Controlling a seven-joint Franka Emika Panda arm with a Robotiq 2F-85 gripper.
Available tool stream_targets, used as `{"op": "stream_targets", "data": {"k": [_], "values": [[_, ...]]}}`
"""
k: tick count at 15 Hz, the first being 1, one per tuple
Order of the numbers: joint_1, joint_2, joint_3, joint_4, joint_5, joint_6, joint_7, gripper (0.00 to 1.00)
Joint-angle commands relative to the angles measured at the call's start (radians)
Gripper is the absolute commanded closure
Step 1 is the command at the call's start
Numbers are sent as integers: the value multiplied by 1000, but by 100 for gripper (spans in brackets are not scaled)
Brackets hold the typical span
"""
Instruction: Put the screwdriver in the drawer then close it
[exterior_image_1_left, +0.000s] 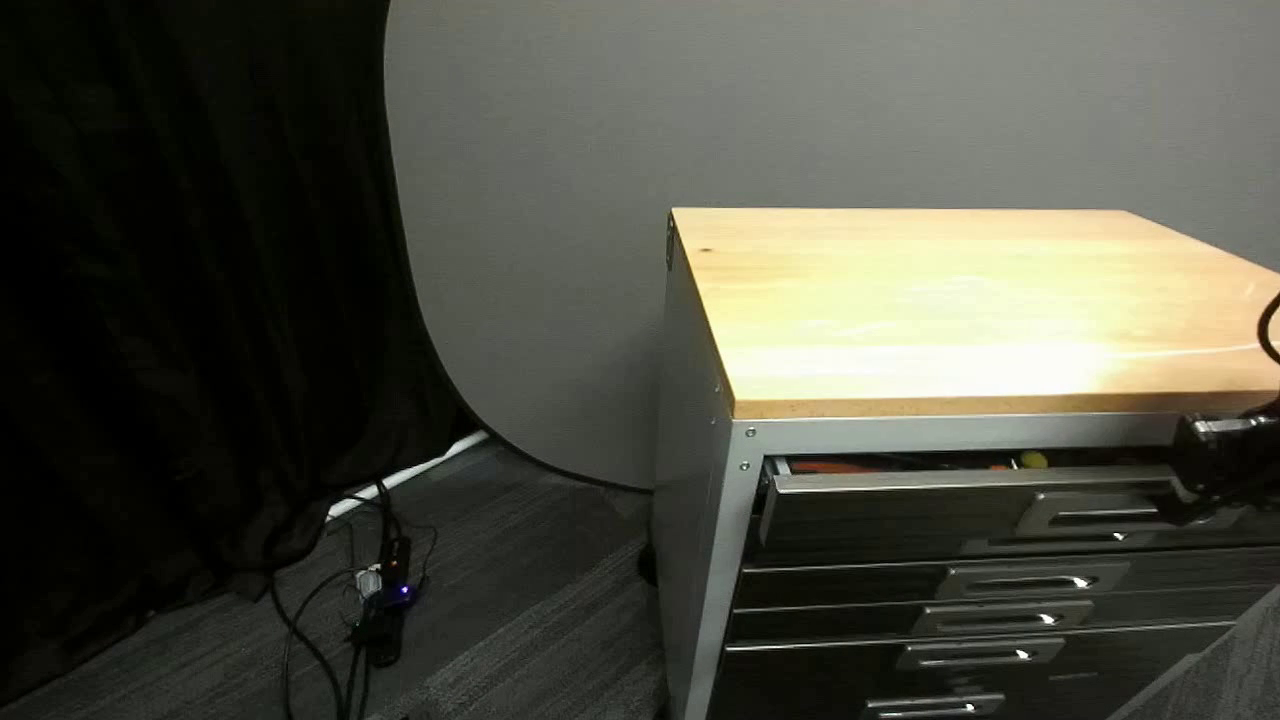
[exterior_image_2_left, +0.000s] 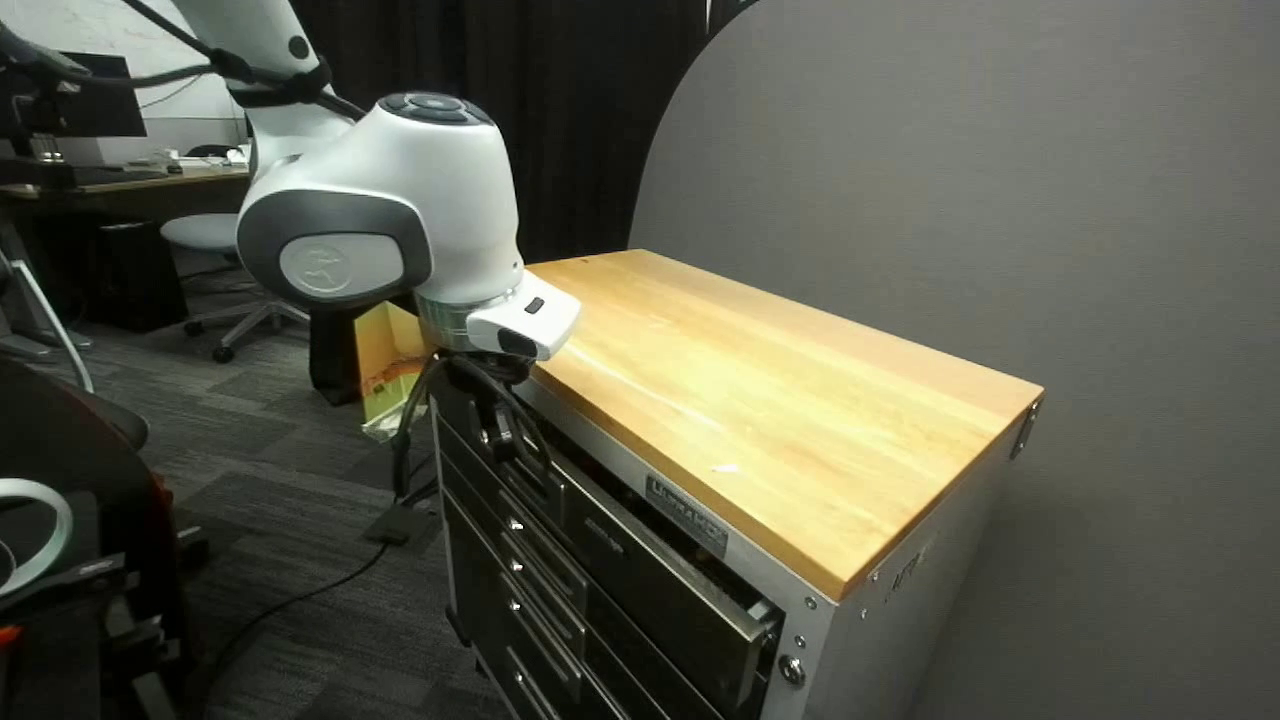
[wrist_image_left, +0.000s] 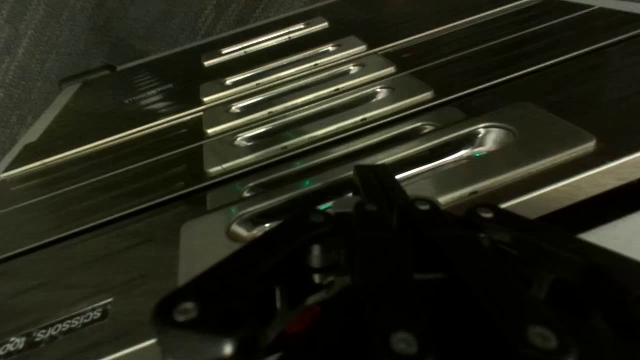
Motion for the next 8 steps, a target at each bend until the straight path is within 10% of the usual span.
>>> {"op": "stream_targets", "data": {"k": [1, 6, 8], "values": [[-102, 49, 133, 61, 88, 104, -109, 94], [-295, 88, 339, 79, 136, 170, -204, 95], [-348, 46, 365, 63, 116, 70, -206, 69]]}}
